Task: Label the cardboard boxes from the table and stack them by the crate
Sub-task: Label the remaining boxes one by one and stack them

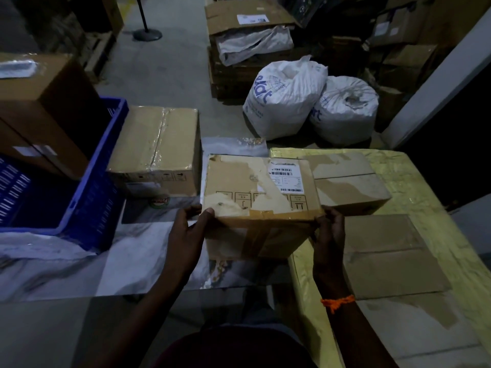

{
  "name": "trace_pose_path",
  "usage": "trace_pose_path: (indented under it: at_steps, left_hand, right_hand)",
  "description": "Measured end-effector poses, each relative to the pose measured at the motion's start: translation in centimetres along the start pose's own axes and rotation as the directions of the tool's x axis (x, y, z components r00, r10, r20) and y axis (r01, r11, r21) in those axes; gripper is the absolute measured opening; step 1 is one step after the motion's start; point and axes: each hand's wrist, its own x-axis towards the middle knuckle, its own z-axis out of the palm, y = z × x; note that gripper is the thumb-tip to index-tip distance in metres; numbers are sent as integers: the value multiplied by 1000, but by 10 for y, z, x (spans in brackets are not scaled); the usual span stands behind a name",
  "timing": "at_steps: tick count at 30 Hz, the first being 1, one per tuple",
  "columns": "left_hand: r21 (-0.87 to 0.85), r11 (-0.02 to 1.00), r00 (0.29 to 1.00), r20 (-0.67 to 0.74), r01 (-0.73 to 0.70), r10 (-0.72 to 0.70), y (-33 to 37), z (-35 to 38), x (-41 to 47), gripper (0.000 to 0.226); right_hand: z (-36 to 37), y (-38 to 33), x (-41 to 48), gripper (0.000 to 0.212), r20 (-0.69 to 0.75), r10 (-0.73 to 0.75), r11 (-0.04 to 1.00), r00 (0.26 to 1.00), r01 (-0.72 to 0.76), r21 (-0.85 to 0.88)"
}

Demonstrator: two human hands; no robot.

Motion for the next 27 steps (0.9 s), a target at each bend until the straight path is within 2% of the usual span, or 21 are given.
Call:
trace_pose_path:
  at_steps: [2, 4, 9, 11, 13, 15, 16, 18, 22, 25, 27]
  left_hand:
    - [37, 994, 994, -11, -107, 108, 9, 0, 3, 38]
    - [103, 972, 978, 10, -209, 209, 17, -1, 10, 44]
    - [354, 815, 880, 53, -458, 472, 34, 4, 22, 40]
    - [388, 777, 857, 76, -496, 510, 39, 9, 26, 40]
    - [407, 759, 857, 156, -508, 490, 37, 15, 34, 46]
    - [546, 650, 846, 276, -529, 456, 31, 24, 41, 59]
    - [589, 607, 842, 305, -534, 445, 30, 30, 42, 62]
    - [575, 606, 833, 323, -550, 450, 32, 41, 42, 60]
    - [561, 610, 828, 347, -560, 440, 33, 56, 36, 60]
    - [581, 625, 850, 297, -522, 434, 25, 47, 25, 59]
    - [642, 569, 844, 261, -514, 468, 23, 30, 21, 57]
  right_hand:
    - [0, -9, 2, 45, -40, -105, 994, 994, 104, -29]
    - [-3, -12, 9, 39, -41, -188, 977, 981, 182, -113]
    - [1, -31, 22, 41, 25, -394, 882, 919, 385, -273]
    - [6, -33, 28, 44, 57, -432, 845, 900, 426, -325]
    - [8, -32, 38, 43, 70, -345, 863, 936, 346, -368]
    - [9, -29, 46, 44, 100, -119, 925, 988, 147, -351]
    - [9, -28, 48, 44, 126, -3, 949, 992, 42, -313]
    - [9, -26, 53, 42, 159, 88, 953, 983, -37, -300]
    - [2, -39, 67, 34, 188, 42, 942, 981, 24, -335]
    - [7, -56, 68, 35, 266, -18, 916, 964, 123, -383]
    - [23, -66, 60, 42, 331, -63, 897, 942, 198, -394]
